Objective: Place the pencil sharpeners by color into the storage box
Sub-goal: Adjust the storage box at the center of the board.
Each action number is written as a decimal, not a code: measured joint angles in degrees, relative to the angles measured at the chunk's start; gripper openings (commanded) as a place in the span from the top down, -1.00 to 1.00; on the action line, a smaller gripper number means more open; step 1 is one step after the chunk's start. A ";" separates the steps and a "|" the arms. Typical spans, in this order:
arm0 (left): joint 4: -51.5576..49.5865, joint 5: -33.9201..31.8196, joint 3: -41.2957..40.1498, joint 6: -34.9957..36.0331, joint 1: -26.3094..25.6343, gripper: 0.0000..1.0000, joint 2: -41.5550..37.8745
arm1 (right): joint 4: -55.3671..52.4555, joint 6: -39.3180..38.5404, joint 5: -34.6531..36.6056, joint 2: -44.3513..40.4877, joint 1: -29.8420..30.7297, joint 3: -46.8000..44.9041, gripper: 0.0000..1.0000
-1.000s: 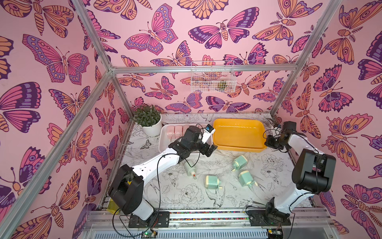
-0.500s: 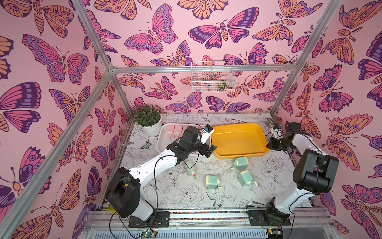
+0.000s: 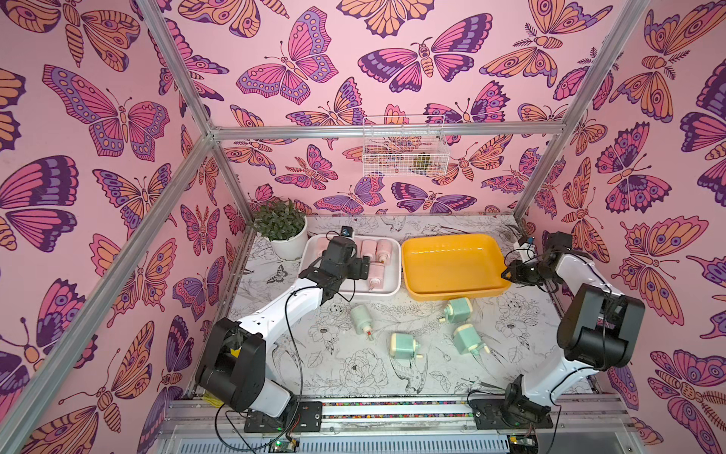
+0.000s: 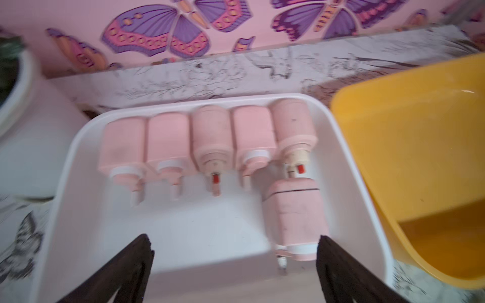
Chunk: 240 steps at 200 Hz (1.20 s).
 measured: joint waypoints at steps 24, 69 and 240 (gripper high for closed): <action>-3.76 -5.84 -0.72 -6.78 3.17 -1.00 -0.48 | 1.88 2.10 0.72 -4.26 0.20 -2.16 -0.11; -7.04 -8.90 -3.61 -13.29 11.58 -1.00 0.11 | 9.01 10.03 7.34 -15.96 2.95 -5.90 -0.75; -2.84 1.55 -7.61 -12.04 18.97 -0.11 7.08 | 22.49 28.74 9.44 -38.86 5.97 -23.54 -0.98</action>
